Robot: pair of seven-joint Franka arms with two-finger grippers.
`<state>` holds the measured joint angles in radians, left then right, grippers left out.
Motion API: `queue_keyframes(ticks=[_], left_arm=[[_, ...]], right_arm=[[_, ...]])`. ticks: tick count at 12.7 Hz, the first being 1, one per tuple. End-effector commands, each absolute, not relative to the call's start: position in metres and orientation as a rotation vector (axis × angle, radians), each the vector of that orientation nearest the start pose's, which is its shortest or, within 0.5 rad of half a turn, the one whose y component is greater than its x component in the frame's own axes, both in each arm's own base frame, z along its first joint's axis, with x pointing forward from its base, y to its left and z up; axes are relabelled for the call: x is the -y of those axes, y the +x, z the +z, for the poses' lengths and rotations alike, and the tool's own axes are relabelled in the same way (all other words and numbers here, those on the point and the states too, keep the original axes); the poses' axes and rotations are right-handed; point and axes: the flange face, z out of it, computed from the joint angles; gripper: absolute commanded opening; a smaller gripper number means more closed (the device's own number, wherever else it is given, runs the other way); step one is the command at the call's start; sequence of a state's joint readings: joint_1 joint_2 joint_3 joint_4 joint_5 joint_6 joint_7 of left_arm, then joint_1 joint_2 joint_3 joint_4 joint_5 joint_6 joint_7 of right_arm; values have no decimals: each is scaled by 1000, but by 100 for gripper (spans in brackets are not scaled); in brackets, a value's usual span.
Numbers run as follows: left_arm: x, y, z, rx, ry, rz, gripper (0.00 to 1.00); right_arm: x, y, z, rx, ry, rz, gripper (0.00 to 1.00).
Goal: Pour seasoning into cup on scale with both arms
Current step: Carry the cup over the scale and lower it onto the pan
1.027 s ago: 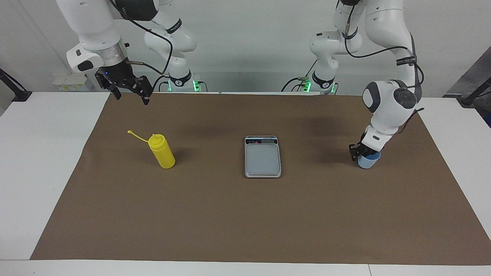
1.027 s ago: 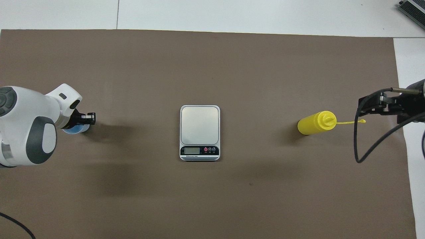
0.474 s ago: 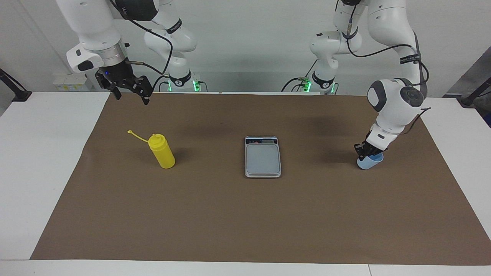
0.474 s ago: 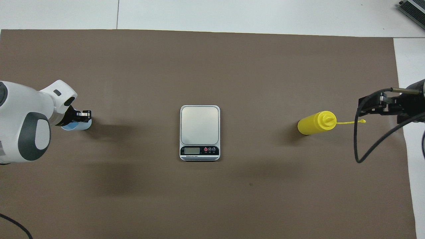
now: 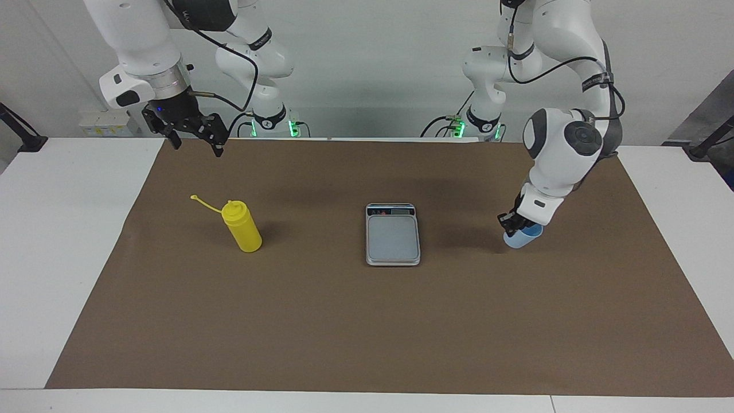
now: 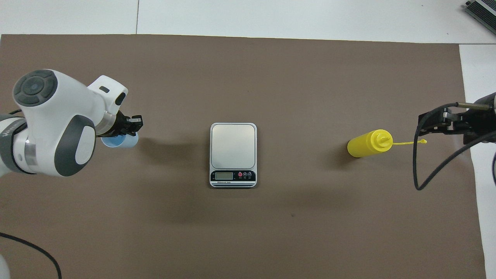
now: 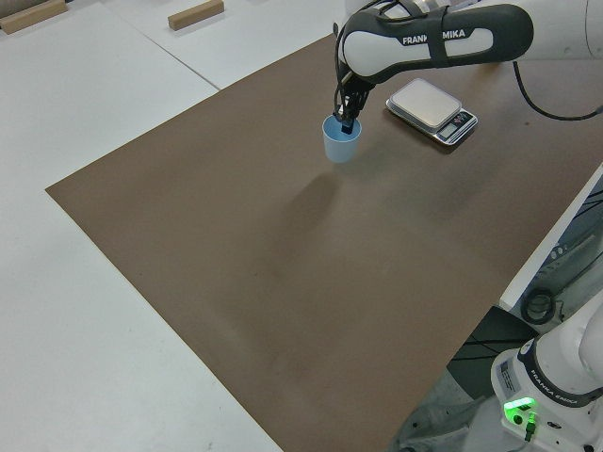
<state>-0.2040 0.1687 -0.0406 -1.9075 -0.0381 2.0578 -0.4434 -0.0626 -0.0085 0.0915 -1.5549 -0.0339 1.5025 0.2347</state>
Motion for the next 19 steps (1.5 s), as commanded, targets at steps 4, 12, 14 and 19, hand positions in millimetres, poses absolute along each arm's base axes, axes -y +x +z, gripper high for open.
queue_keyframes(ticks=[4, 12, 14, 19], left_arm=[[278, 554, 433, 663, -3073, 24, 0], [410, 526, 422, 915, -3036, -23, 0], [424, 531, 419, 954, -3026, -53, 0], [431, 539, 405, 931, -3025, -96, 0]], right_arm=[[-9, 538, 631, -360, -3172, 63, 100], [-6, 538, 631, -370, -3171, 66, 100], [-7, 533, 636, -368, -3172, 66, 100], [-6, 530, 640, -369, -3173, 58, 100]])
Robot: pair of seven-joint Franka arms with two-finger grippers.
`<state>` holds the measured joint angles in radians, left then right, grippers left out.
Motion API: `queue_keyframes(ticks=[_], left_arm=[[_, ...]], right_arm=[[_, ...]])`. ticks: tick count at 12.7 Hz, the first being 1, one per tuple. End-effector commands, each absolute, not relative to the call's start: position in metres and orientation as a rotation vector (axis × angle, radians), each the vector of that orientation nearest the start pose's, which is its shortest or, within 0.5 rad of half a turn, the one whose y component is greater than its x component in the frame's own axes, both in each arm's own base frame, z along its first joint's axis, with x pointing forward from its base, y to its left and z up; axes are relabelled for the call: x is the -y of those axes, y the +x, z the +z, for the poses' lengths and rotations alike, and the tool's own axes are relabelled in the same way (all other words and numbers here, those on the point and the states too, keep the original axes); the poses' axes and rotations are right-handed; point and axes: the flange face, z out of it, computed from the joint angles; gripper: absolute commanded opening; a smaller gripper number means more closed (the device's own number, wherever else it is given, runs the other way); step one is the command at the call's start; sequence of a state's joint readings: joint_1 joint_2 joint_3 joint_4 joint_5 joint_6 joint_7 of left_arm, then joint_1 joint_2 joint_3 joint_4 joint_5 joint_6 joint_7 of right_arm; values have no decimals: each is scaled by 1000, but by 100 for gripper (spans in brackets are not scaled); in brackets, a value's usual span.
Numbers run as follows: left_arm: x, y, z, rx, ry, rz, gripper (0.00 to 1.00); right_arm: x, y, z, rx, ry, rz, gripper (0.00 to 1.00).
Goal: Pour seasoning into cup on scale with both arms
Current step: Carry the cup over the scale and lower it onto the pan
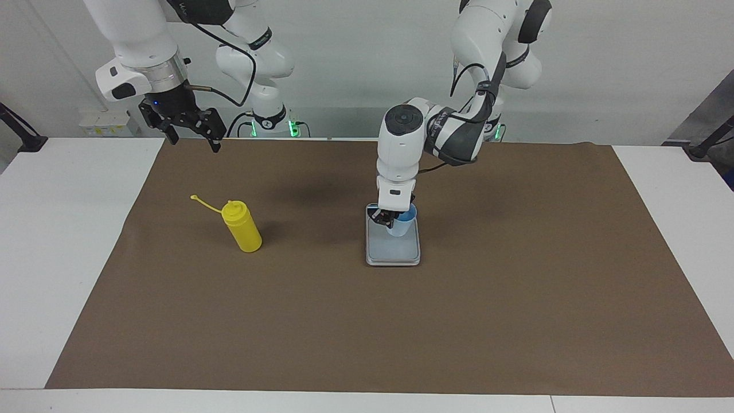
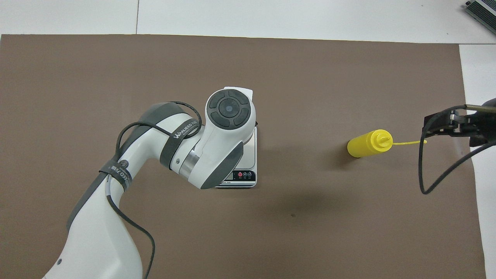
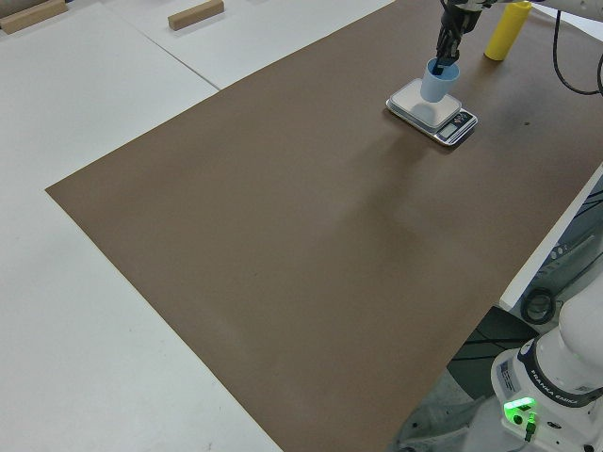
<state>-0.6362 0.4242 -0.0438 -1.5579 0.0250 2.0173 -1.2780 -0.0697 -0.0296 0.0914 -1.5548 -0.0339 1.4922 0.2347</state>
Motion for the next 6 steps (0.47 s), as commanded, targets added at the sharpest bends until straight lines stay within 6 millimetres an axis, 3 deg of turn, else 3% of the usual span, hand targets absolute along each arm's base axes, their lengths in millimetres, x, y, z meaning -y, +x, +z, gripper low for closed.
queue_keyframes(ticks=[1, 6], left_arm=[[430, 542, 399, 920, -3020, -113, 0], [428, 547, 384, 905, -3022, -158, 0]], right_arm=[[-6, 529, 640, -369, -3173, 68, 100], [-7, 521, 629, -369, -3178, 94, 100]])
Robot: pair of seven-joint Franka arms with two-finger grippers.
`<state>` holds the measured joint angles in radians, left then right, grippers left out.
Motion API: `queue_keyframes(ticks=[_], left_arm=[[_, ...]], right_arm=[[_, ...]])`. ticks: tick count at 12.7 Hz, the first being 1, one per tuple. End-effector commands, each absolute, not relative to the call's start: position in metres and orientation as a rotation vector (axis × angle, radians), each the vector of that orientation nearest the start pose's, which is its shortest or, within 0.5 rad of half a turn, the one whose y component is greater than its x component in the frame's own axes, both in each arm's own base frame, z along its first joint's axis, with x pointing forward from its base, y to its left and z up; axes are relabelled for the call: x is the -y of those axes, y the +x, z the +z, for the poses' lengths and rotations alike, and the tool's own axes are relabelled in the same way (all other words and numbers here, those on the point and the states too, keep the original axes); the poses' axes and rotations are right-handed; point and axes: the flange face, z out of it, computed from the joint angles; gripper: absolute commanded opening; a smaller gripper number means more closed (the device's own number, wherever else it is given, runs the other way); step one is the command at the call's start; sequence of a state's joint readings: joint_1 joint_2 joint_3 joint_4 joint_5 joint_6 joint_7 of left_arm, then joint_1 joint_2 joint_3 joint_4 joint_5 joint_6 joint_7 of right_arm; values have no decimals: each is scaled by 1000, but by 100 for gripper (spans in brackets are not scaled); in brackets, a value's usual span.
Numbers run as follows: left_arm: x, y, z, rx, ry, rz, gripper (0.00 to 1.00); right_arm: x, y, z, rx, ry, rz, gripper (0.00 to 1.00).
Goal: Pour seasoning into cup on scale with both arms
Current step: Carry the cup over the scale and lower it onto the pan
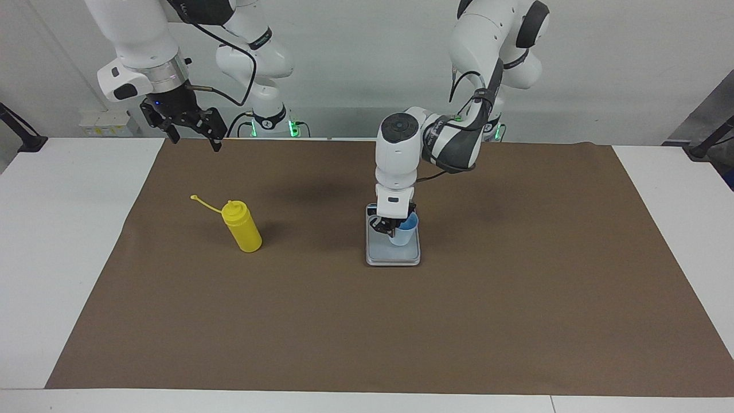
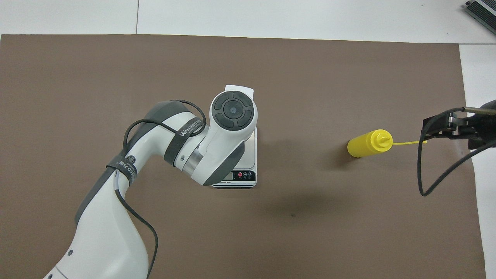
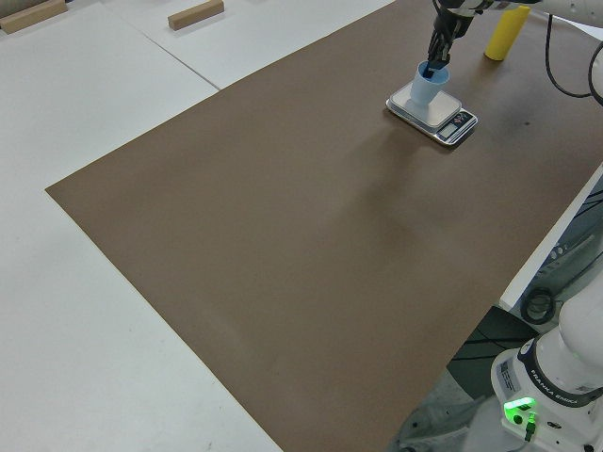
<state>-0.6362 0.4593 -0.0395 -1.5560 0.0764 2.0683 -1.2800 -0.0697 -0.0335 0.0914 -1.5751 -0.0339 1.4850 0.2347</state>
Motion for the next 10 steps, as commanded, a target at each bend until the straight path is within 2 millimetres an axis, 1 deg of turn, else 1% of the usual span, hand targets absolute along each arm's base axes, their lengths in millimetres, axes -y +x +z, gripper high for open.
queue_keyframes(ticks=[1, 4, 6, 7, 8, 9, 10], left_arm=[[428, 547, 379, 904, -3026, -162, 0], [427, 548, 378, 899, -3031, -175, 0], [427, 548, 380, 895, -3024, -171, 0], [426, 547, 380, 895, -3022, -168, 7], [426, 547, 380, 893, -3017, -164, 16], [425, 546, 379, 888, -3005, -151, 24], [424, 547, 379, 890, -2995, -139, 28]], right_arm=[[-7, 520, 627, -369, -3178, 97, 100], [-6, 521, 624, -362, -3178, 75, 100], [-5, 519, 621, -284, -3186, 87, 100], [-1, 517, 618, -267, -3187, 98, 100], [6, 516, 616, -269, -3186, 109, 100], [7, 515, 616, -257, -3187, 110, 100], [7, 514, 615, -242, -3188, 113, 100]])
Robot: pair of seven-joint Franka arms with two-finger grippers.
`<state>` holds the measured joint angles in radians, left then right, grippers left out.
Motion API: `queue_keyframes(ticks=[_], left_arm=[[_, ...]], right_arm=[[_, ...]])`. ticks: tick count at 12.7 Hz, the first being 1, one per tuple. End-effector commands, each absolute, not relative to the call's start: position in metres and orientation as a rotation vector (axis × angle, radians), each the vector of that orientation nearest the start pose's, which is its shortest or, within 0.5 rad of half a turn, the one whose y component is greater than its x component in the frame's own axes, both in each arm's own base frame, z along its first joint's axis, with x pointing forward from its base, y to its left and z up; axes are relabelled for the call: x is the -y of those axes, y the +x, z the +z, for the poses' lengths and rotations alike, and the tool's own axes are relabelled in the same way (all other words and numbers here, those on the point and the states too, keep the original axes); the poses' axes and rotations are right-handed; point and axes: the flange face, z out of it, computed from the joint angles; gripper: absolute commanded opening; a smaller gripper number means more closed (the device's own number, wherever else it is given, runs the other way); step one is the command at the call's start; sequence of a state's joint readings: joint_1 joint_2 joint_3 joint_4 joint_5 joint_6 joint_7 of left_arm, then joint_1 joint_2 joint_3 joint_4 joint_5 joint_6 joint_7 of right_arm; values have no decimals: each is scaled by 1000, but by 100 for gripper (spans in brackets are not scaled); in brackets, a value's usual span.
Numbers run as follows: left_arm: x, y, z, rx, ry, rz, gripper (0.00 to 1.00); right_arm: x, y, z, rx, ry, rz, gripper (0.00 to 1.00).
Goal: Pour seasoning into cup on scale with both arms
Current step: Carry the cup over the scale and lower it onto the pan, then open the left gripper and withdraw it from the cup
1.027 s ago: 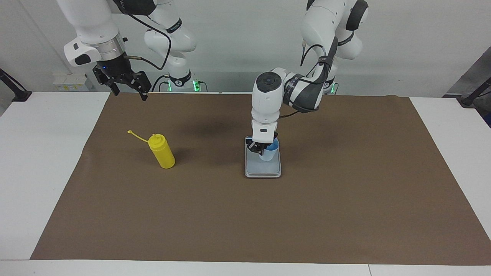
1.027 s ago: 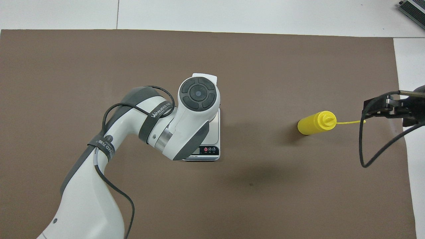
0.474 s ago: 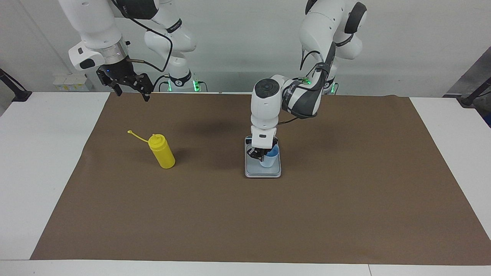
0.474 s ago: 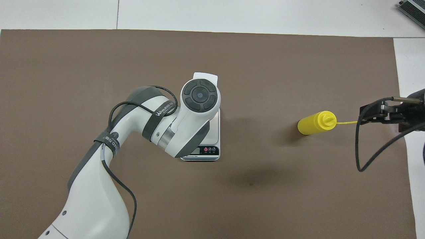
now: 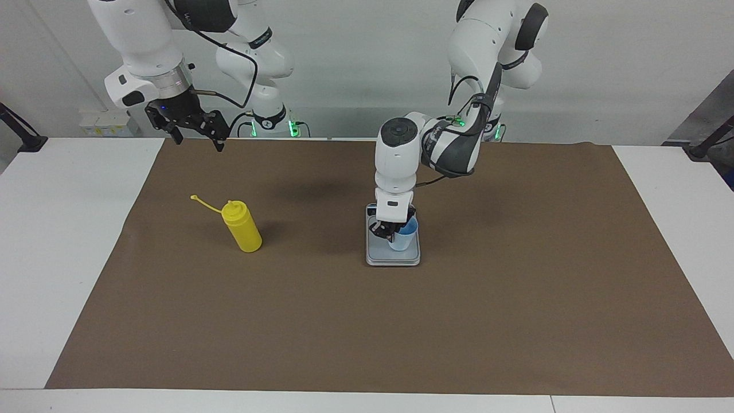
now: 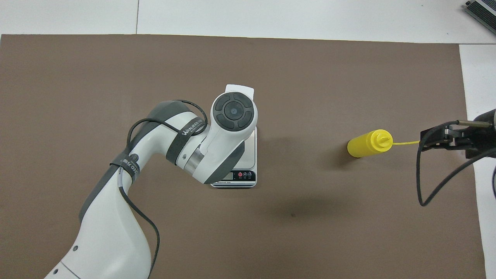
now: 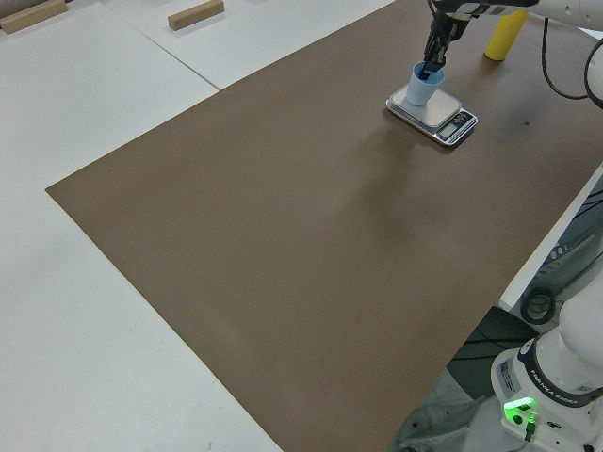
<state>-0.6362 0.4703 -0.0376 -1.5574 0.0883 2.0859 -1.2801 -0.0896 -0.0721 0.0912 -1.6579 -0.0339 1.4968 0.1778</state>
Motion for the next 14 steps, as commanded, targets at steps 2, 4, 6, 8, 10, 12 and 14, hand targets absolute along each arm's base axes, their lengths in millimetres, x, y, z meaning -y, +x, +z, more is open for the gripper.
queue_keyframes(ticks=[2, 4, 6, 8, 10, 12, 14], left_arm=[[424, 549, 383, 893, -2989, -135, 31], [426, 555, 392, 898, -2978, -124, 33], [430, 563, 406, 906, -2963, -110, 34], [434, 567, 415, 913, -2969, -109, 34], [436, 569, 428, 920, -2981, -109, 34], [424, 572, 439, 934, -2950, -80, 34], [395, 583, 471, 990, -2945, -25, 34]], right_arm=[[7, 511, 613, -233, -3190, 123, 100], [8, 510, 609, -232, -3189, 118, 100], [14, 511, 604, -230, -3188, 90, 100], [13, 508, 596, -176, -3163, 75, 100], [19, 505, 582, -126, -3116, 68, 100], [18, 497, 572, -36, -3122, 36, 100], [19, 489, 559, 127, -3116, -12, 100]])
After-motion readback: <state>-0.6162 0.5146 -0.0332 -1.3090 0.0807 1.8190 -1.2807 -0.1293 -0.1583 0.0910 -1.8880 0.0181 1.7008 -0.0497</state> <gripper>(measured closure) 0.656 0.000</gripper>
